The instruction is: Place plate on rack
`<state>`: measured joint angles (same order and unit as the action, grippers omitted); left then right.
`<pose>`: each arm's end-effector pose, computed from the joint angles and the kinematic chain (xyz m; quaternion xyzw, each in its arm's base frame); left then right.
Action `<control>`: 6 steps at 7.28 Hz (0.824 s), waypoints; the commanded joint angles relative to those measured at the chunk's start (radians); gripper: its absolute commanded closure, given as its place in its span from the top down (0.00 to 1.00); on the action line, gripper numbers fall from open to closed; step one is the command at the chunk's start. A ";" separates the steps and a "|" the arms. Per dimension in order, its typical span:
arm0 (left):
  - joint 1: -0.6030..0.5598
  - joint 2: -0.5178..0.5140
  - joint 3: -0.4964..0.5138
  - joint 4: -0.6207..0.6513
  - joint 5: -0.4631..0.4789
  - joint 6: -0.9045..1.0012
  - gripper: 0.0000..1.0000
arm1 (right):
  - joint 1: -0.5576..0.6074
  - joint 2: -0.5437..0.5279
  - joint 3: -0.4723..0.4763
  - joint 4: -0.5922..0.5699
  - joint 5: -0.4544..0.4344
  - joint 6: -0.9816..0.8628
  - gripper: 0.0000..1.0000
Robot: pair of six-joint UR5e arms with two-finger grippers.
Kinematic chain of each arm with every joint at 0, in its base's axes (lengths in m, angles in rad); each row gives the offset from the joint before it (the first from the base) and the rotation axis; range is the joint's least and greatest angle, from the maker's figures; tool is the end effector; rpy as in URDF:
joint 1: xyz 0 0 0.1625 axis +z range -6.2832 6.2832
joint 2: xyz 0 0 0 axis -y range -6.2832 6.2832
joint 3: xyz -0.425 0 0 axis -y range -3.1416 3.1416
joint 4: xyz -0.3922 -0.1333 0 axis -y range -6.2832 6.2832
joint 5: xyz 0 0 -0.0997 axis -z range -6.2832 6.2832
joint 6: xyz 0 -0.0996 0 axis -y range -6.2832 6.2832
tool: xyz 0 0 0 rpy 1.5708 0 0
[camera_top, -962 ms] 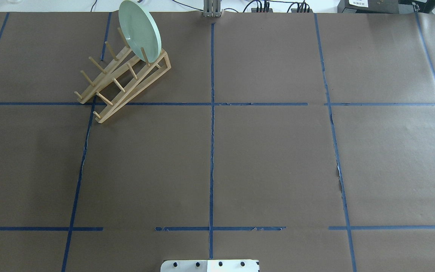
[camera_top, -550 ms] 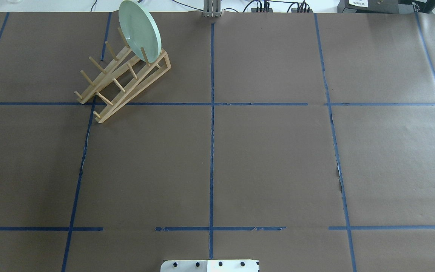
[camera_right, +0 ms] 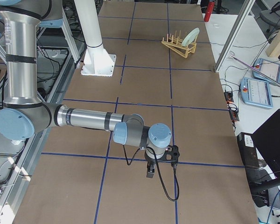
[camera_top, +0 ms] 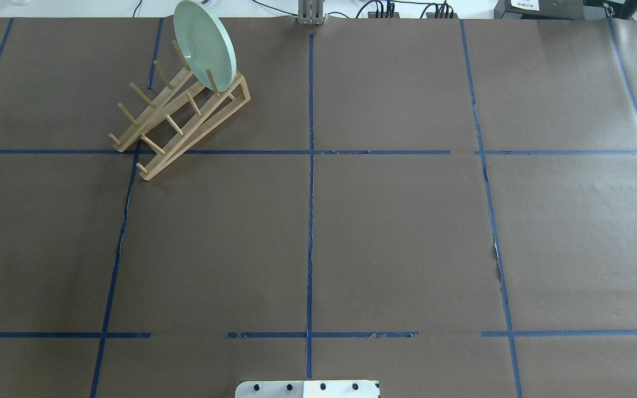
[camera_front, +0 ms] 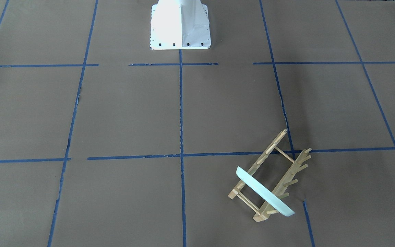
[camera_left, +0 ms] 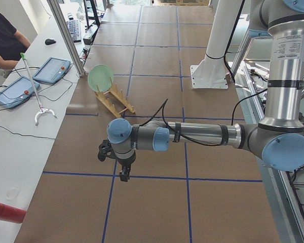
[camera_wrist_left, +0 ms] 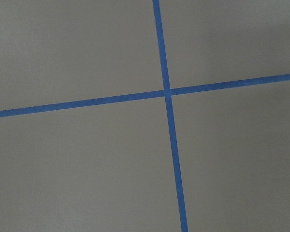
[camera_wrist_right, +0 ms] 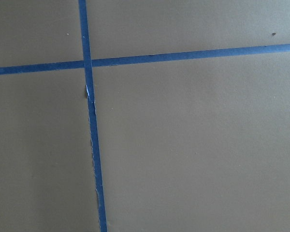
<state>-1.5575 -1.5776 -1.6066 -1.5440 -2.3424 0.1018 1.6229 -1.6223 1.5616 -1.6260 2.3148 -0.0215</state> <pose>-0.0573 -0.4964 0.6406 0.0240 0.3756 0.0563 0.9248 0.0897 -0.4561 0.6950 -0.0406 -0.3646 0.0353 0.9296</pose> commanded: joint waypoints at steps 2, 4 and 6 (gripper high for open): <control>-0.001 0.005 -0.001 0.005 -0.002 0.006 1.00 | 0.000 -0.001 0.000 0.000 0.000 0.000 1.00; -0.003 0.008 -0.007 0.004 -0.002 0.006 1.00 | 0.000 -0.001 0.000 0.000 0.000 -0.002 1.00; -0.001 0.007 0.001 0.002 -0.003 0.006 1.00 | 0.000 0.001 0.000 0.000 0.000 0.000 1.00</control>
<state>-1.5590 -1.5703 -1.6088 -1.5402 -2.3447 0.1073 1.6229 -1.6227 1.5616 -1.6260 2.3148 -0.0219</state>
